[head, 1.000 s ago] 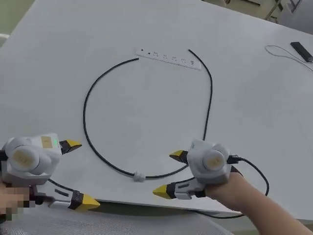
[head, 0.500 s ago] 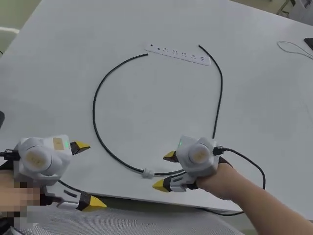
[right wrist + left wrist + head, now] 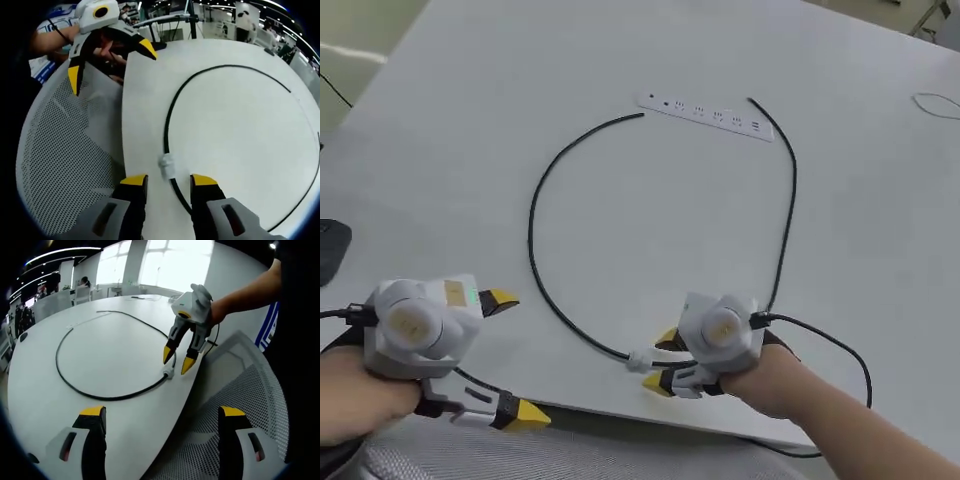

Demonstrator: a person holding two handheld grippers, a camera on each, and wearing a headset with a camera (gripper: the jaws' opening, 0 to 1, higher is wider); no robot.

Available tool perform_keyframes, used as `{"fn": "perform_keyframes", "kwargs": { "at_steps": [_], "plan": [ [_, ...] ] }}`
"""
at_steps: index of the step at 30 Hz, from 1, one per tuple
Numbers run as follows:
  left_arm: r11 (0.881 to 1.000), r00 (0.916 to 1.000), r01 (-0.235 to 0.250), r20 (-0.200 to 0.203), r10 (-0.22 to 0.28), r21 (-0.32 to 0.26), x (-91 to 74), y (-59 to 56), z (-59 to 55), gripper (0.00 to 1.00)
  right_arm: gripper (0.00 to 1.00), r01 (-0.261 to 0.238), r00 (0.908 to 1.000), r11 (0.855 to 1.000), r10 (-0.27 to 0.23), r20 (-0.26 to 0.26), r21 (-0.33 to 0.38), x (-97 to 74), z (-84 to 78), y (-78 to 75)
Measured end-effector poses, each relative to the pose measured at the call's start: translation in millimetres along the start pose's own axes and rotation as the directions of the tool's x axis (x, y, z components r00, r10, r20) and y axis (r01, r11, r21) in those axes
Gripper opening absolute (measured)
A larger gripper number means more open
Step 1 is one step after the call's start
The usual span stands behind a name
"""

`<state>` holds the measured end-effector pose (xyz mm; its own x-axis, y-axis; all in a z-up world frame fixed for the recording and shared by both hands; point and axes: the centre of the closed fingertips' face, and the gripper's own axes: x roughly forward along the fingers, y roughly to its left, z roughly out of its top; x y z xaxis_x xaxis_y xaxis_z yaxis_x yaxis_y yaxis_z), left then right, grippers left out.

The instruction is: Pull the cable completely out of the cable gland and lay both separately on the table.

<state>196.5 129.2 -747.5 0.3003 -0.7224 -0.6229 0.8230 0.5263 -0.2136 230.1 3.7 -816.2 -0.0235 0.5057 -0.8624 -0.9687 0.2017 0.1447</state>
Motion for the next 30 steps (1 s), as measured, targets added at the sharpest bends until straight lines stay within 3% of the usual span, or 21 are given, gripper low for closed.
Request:
{"fn": "perform_keyframes", "kwargs": {
  "at_steps": [18,23,30],
  "plan": [
    [1.000,1.0000,0.000,-0.008,-0.001,-0.012,-2.5,0.4,-5.3,0.91,0.17,-0.028,0.9996,0.999,0.028,0.003,-0.016,8.7,4.1,-0.2],
    [1.000,1.0000,0.001,-0.008,-0.001,-0.014,-3.3,1.7,-5.5,0.90,0.10,-0.031,0.9995,0.999,0.030,-0.012,-0.038,10.1,3.4,-1.3],
    [1.000,1.0000,0.004,-0.006,-0.004,-0.014,-3.9,3.7,-5.6,0.89,0.09,-0.017,0.9993,0.998,0.015,-0.034,-0.067,10.5,3.5,-0.7]
  ]
}}
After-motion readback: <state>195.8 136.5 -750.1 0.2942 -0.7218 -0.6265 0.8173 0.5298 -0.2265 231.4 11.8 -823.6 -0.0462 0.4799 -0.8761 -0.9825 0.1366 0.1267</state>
